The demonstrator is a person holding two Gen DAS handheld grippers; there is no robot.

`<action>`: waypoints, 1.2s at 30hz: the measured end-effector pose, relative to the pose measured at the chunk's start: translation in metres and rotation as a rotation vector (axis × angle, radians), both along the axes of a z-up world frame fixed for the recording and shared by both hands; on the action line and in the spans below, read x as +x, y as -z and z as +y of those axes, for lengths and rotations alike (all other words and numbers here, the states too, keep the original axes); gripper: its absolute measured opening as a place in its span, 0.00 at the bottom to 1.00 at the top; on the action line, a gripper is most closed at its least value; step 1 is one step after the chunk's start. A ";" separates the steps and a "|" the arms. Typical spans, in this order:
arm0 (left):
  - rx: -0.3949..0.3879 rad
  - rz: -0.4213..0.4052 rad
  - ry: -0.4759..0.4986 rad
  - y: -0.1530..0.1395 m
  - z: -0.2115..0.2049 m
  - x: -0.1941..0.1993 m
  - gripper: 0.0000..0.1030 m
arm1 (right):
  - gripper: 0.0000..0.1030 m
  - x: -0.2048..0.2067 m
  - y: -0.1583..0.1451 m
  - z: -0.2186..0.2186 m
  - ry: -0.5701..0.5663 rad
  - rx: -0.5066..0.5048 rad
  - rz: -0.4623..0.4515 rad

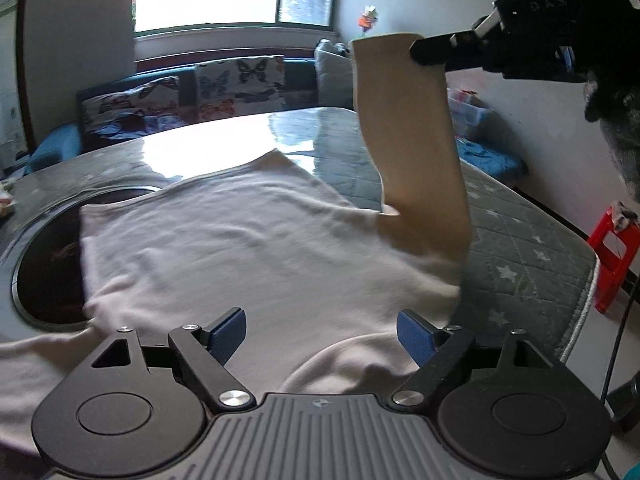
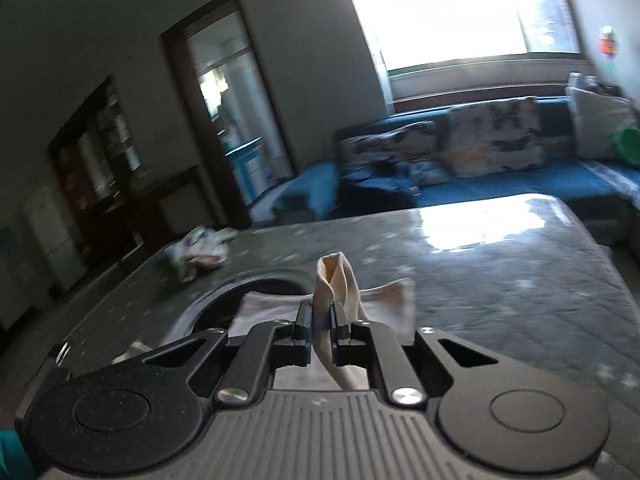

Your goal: Fold clothes

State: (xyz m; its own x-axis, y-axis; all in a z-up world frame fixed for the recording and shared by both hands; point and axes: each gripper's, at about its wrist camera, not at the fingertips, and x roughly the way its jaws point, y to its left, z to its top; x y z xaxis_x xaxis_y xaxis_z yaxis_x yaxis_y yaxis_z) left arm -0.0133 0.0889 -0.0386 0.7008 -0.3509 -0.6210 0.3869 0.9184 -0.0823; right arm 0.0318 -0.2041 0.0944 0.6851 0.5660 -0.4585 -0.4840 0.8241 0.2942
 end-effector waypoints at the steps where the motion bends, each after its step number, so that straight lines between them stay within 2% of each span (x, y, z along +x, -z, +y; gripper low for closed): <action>1: -0.003 -0.002 -0.011 0.000 0.005 -0.001 0.83 | 0.07 0.000 0.000 0.011 -0.025 -0.007 0.003; 5: -0.017 0.001 -0.059 0.001 0.026 -0.005 0.83 | 0.07 -0.005 0.007 0.052 -0.114 -0.040 0.025; 11: -0.033 0.002 -0.103 0.003 0.048 -0.014 0.83 | 0.07 -0.009 0.034 0.107 -0.225 -0.094 0.096; 16: -0.044 0.008 -0.125 0.004 0.056 -0.016 0.83 | 0.08 -0.015 0.056 0.131 -0.296 -0.132 0.146; 18: -0.045 0.008 -0.130 0.004 0.056 -0.017 0.83 | 0.12 -0.017 0.063 0.137 -0.315 -0.145 0.162; 25: -0.043 0.010 -0.134 0.004 0.057 -0.016 0.85 | 0.19 -0.018 0.060 0.122 -0.312 -0.175 0.145; 28: -0.045 0.002 -0.134 0.002 0.056 -0.015 0.88 | 0.28 -0.018 0.058 0.104 -0.286 -0.225 0.130; 31: -0.049 -0.007 -0.131 0.000 0.055 -0.014 0.92 | 0.29 -0.019 0.063 0.081 -0.253 -0.288 0.123; 36: -0.049 -0.014 -0.107 -0.004 0.045 -0.010 0.95 | 0.29 -0.020 0.085 0.039 -0.179 -0.337 0.180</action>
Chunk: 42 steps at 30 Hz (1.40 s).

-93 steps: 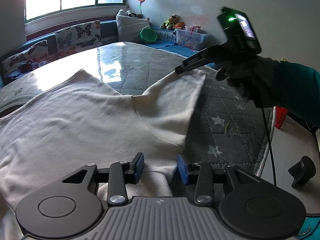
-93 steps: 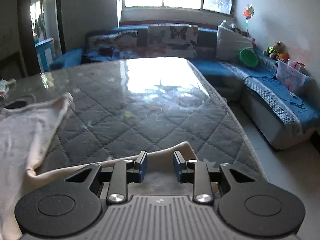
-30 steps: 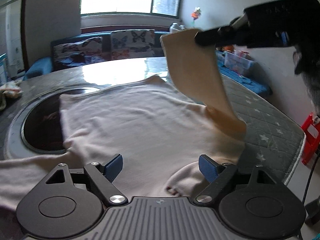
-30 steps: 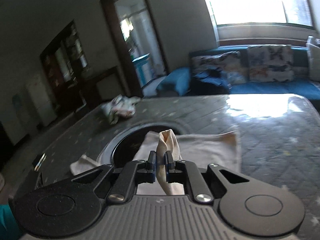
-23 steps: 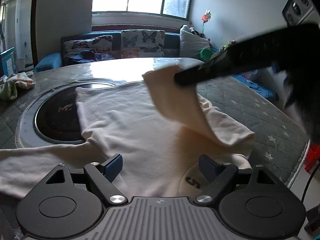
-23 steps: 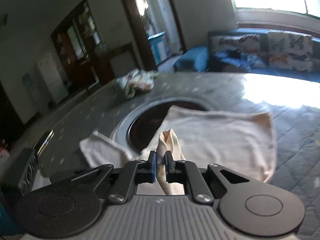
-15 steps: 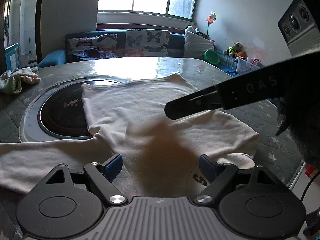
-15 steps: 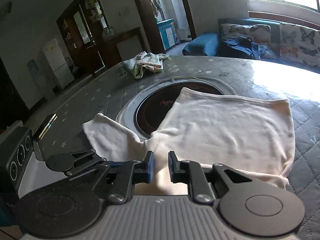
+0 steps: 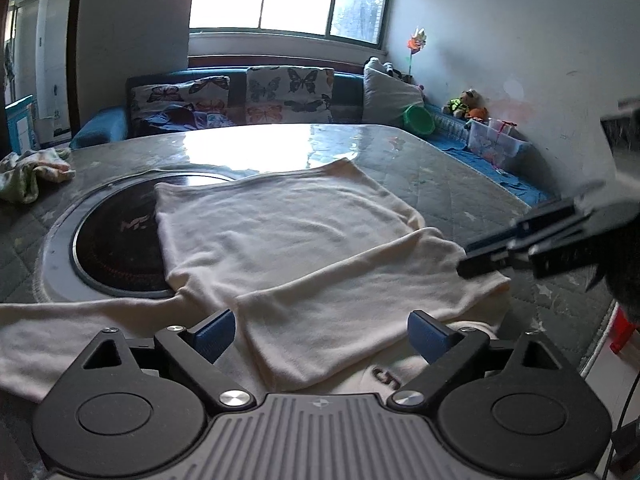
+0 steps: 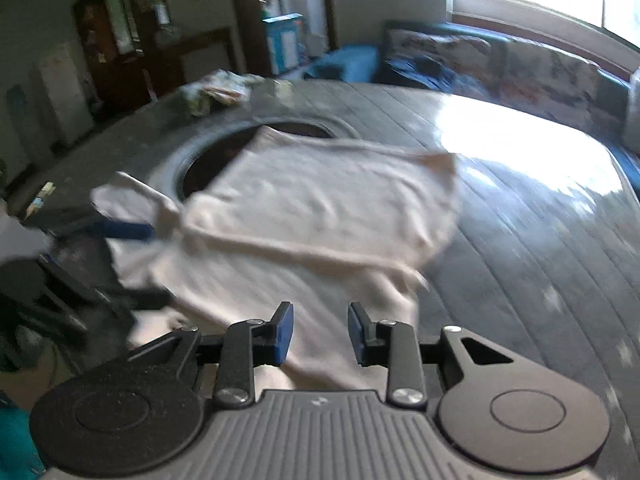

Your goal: Fold clothes

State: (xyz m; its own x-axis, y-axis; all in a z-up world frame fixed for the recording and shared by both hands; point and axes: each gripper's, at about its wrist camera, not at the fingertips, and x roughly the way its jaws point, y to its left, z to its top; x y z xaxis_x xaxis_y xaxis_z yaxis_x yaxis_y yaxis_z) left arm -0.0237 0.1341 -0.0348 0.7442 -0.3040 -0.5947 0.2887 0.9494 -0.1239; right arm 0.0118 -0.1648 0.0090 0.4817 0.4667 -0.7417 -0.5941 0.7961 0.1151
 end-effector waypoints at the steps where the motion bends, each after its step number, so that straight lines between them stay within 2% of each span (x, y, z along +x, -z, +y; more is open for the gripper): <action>1: 0.001 0.000 0.005 0.000 -0.003 0.001 0.98 | 0.29 0.001 0.005 -0.007 0.019 0.003 0.010; 6: 0.009 0.002 0.028 0.000 -0.016 0.007 0.99 | 0.29 0.006 0.026 -0.029 0.082 0.018 0.040; 10: 0.011 0.007 0.034 0.002 -0.020 0.013 0.99 | 0.29 0.005 0.020 -0.036 0.092 0.030 0.018; 14: 0.008 0.018 0.036 0.005 -0.025 0.018 0.99 | 0.29 0.012 0.004 -0.029 0.073 0.076 -0.050; 18: 0.010 0.029 0.040 0.009 -0.028 0.022 0.99 | 0.29 0.030 0.012 -0.012 0.043 0.096 -0.035; 21: 0.007 0.035 0.039 0.010 -0.027 0.025 0.98 | 0.27 0.041 0.025 -0.004 0.041 0.080 -0.028; 24: 0.004 0.051 0.025 0.014 -0.023 0.030 0.98 | 0.18 0.046 0.032 -0.006 0.063 0.075 -0.017; 27: -0.019 0.087 0.002 0.019 -0.015 0.036 0.98 | 0.18 0.045 0.028 -0.008 0.064 0.060 -0.030; 31: -0.057 0.079 -0.002 0.015 -0.011 0.037 0.98 | 0.19 0.044 0.021 -0.004 0.049 0.064 -0.058; 37: -0.050 0.097 -0.019 0.021 -0.009 0.045 0.98 | 0.19 0.053 0.031 0.006 0.039 0.052 -0.037; 42: -0.058 0.068 -0.048 0.010 0.004 0.034 0.98 | 0.22 0.045 0.027 0.011 0.011 0.043 -0.050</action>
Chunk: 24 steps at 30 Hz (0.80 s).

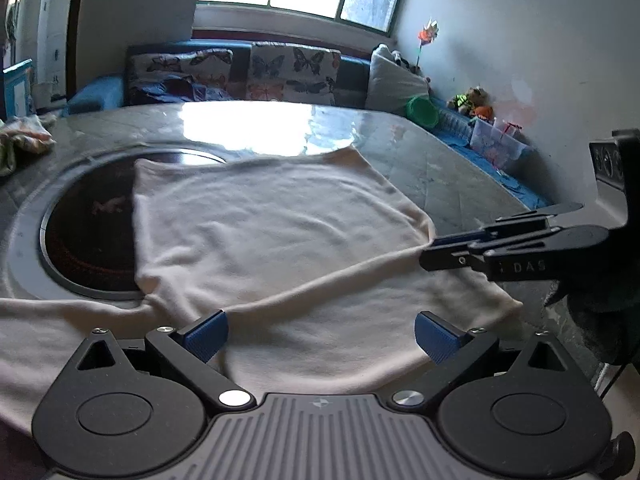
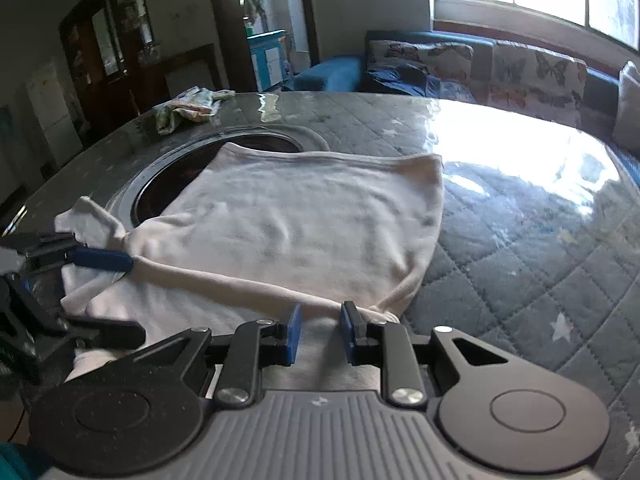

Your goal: Fold clothes

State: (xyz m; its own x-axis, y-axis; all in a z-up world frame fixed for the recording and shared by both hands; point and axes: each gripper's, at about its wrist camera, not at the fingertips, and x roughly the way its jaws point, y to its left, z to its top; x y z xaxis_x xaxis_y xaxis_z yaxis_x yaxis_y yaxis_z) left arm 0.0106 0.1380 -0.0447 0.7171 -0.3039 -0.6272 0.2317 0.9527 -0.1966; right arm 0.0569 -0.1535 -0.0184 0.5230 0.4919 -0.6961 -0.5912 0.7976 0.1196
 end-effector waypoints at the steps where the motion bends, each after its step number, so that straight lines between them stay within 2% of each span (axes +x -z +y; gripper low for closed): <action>1: 0.000 -0.007 -0.013 -0.002 0.004 -0.003 0.98 | 0.23 -0.004 -0.002 0.003 -0.017 -0.002 -0.005; 4: -0.006 -0.015 -0.082 -0.007 0.025 -0.010 0.98 | 0.26 -0.014 -0.007 0.014 -0.070 -0.007 -0.019; 6: 0.010 -0.022 -0.138 -0.009 0.039 -0.017 0.98 | 0.31 -0.022 -0.008 0.023 -0.111 -0.013 -0.029; 11: 0.038 -0.037 -0.287 -0.014 0.081 -0.036 0.98 | 0.32 -0.043 -0.004 0.055 -0.223 -0.059 -0.050; 15: 0.042 -0.063 -0.396 -0.019 0.112 -0.047 0.99 | 0.32 -0.053 -0.008 0.077 -0.285 -0.049 -0.066; 24: 0.068 -0.050 -0.603 -0.013 0.159 -0.060 0.98 | 0.32 -0.069 0.003 0.115 -0.391 -0.093 -0.072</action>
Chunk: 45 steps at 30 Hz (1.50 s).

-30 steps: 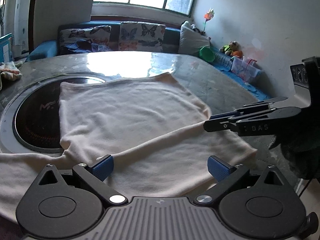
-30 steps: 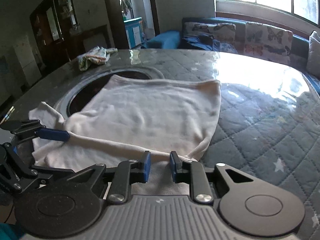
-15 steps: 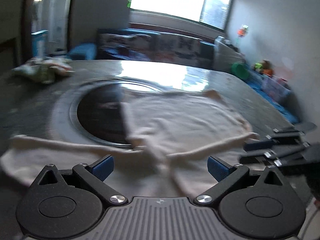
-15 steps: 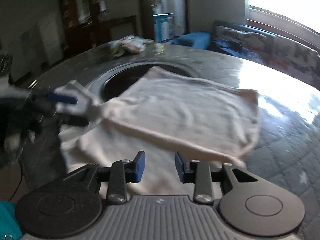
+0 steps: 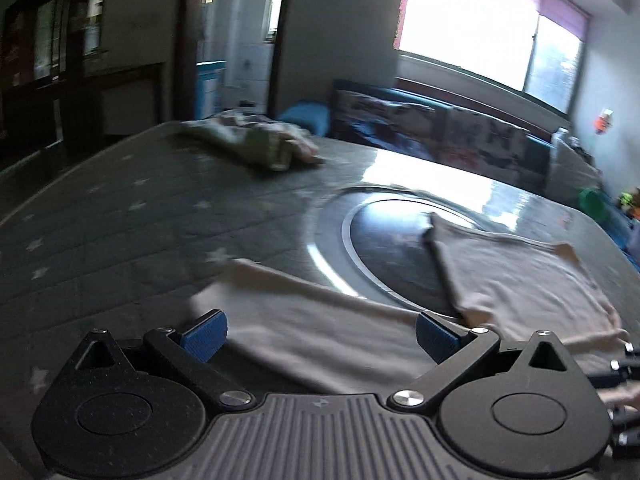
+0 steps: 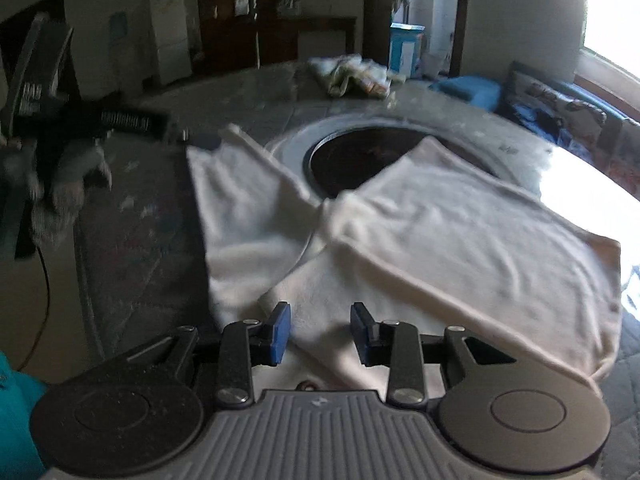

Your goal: Fold clothes

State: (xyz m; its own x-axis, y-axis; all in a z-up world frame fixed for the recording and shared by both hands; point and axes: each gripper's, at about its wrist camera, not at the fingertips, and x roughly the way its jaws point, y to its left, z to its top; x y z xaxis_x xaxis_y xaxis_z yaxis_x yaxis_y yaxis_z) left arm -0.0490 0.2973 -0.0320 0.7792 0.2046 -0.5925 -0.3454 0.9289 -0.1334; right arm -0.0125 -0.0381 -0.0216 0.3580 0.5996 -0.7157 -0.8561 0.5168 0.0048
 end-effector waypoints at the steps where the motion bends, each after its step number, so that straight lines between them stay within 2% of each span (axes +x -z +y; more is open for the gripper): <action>1: 0.001 0.006 -0.017 0.001 0.004 0.001 0.98 | 0.32 -0.001 0.002 0.002 -0.006 -0.009 0.001; 5: -0.009 0.028 -0.097 0.007 0.022 0.005 0.87 | 0.33 0.000 -0.005 -0.003 0.010 0.017 0.011; 10: -0.073 0.058 -0.178 0.016 0.046 0.011 0.65 | 0.34 -0.001 -0.013 -0.011 0.023 0.027 -0.002; 15: -0.080 0.069 -0.203 0.020 0.053 0.011 0.54 | 0.34 0.001 -0.015 -0.017 0.044 0.035 0.004; 19: -0.064 0.069 -0.196 0.020 0.052 0.012 0.22 | 0.35 0.001 -0.017 -0.022 0.059 0.043 0.004; 22: -0.088 0.059 -0.192 0.019 0.055 0.010 0.10 | 0.35 0.002 -0.019 -0.026 0.074 0.051 0.001; 27: -0.124 0.001 -0.153 0.003 0.049 0.003 0.08 | 0.35 0.002 -0.022 -0.038 0.105 0.066 0.002; 31: -0.136 -0.068 -0.070 -0.022 0.028 0.002 0.07 | 0.35 0.003 -0.024 -0.050 0.137 0.080 0.003; 39: -0.155 -0.185 0.162 -0.076 -0.038 0.013 0.07 | 0.35 0.004 -0.030 -0.080 0.216 0.123 -0.006; 45: -0.217 -0.220 0.354 -0.099 -0.091 0.025 0.07 | 0.35 0.007 -0.032 -0.098 0.267 0.153 -0.009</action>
